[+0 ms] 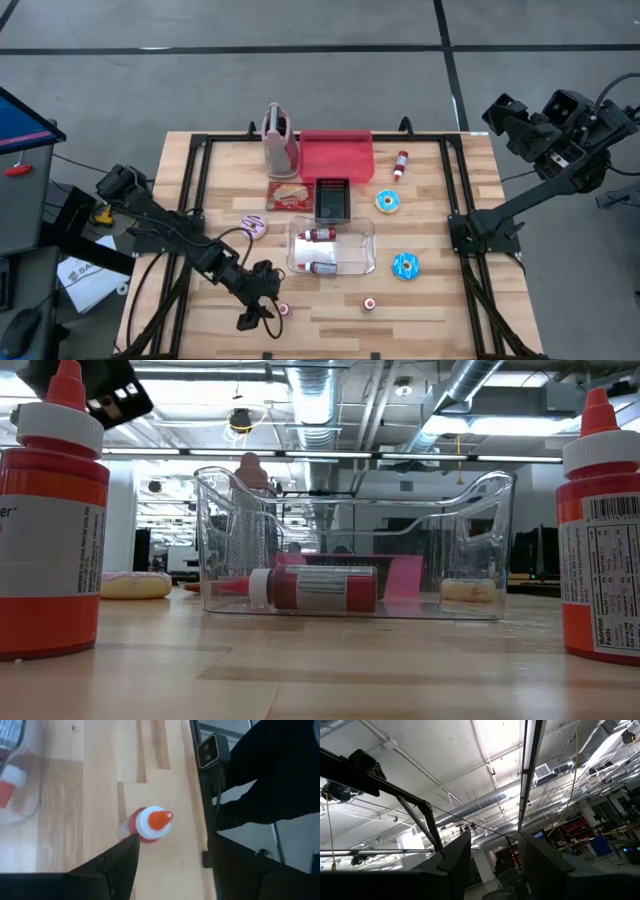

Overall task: Pick & Place Food Item
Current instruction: Put the left orange food coloring bottle into the transparent bin

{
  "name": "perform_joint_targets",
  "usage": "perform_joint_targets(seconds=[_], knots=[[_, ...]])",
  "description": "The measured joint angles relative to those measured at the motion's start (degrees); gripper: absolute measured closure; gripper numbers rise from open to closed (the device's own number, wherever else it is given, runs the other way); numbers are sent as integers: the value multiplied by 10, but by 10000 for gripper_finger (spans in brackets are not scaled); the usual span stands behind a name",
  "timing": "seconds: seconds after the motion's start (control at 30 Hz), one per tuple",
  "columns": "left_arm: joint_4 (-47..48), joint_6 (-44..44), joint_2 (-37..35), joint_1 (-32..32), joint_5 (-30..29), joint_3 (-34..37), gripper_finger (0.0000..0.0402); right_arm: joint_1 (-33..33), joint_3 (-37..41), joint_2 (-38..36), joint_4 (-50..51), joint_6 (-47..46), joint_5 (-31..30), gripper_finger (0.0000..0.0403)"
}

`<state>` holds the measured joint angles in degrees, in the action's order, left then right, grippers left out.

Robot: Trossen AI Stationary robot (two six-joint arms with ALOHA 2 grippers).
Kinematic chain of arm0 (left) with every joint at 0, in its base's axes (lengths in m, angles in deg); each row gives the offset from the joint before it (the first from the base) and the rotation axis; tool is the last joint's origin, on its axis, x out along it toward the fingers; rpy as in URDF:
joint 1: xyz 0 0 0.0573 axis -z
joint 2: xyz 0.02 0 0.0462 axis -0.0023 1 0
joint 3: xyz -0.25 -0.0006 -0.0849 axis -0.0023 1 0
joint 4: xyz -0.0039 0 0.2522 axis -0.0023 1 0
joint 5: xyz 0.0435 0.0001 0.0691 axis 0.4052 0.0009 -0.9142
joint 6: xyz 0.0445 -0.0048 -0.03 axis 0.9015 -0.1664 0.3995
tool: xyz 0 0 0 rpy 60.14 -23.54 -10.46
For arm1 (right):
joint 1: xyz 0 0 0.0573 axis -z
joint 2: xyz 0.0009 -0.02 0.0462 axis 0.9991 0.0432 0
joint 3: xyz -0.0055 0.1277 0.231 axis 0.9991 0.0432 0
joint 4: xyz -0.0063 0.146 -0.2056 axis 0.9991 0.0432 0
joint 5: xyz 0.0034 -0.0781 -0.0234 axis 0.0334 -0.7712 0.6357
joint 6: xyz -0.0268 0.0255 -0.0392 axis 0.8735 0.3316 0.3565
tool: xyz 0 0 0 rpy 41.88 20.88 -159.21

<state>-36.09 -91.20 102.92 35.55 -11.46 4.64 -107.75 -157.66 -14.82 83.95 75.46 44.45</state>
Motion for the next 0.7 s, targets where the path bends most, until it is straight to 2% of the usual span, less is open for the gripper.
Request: perform_joint_targets(seconds=[0.23,0.7], knots=[[-19,48,36,-7,-19,0,170,0,0,0,0,-11,-1,243],[-47,48,46,-1,-30,1,201,0,0,4,5,-20,-3,243]])
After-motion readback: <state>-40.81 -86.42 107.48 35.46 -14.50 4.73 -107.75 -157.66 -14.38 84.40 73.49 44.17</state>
